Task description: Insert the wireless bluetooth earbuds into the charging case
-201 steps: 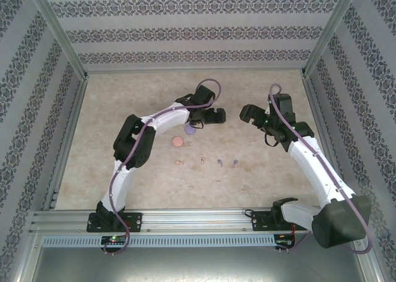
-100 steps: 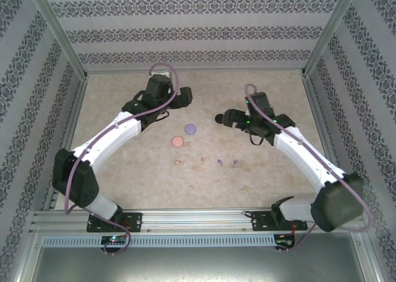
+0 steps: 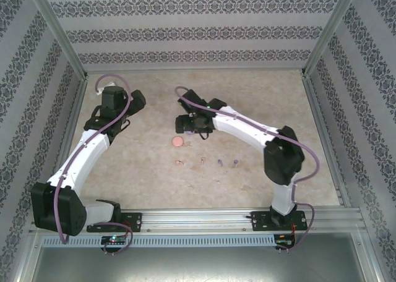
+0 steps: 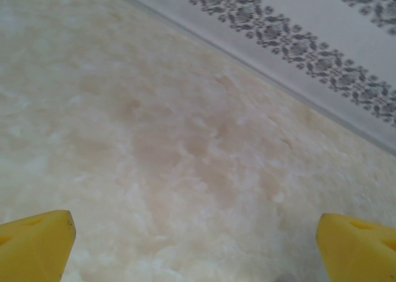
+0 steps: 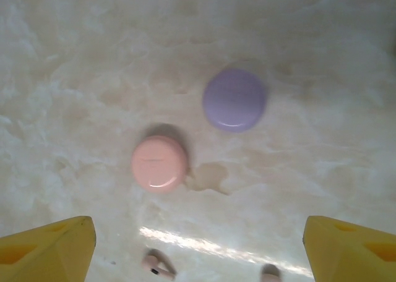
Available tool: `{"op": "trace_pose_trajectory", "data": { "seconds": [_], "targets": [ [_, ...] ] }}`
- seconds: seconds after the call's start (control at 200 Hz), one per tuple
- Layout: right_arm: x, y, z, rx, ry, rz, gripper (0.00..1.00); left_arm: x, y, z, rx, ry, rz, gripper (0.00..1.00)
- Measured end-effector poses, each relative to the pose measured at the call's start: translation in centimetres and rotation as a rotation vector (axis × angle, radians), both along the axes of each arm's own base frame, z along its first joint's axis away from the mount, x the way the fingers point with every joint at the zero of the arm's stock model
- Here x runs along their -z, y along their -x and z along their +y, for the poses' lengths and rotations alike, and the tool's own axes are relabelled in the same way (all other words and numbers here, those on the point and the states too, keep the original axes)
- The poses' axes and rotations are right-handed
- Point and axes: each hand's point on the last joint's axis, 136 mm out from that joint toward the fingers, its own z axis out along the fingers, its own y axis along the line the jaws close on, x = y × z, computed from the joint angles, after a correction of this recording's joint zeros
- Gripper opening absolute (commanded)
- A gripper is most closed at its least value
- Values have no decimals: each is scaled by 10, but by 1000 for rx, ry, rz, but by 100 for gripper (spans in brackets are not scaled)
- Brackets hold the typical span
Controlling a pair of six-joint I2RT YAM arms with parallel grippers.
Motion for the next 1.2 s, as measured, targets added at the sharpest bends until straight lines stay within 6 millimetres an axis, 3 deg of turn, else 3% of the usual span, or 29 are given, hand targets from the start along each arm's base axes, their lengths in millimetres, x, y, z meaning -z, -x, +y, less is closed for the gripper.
{"op": "trace_pose_trajectory", "data": {
  "seconds": [0.18,0.315,0.555,0.919,1.199],
  "targets": [
    [19,1,34,-26,65,38,85,26,11,23,-84,80,26,99],
    [38,2,48,-37,118,72,79,31,14,35,-128,132,41,99],
    [66,2,55,-37,212,108,76,40,16,29,-113,176,94,99],
    [91,3,51,-37,274,148,70,40,16,21,-81,221,99,99],
    [107,-4,59,-50,278,152,64,40,16,21,-80,222,99,99]
  ]
}}
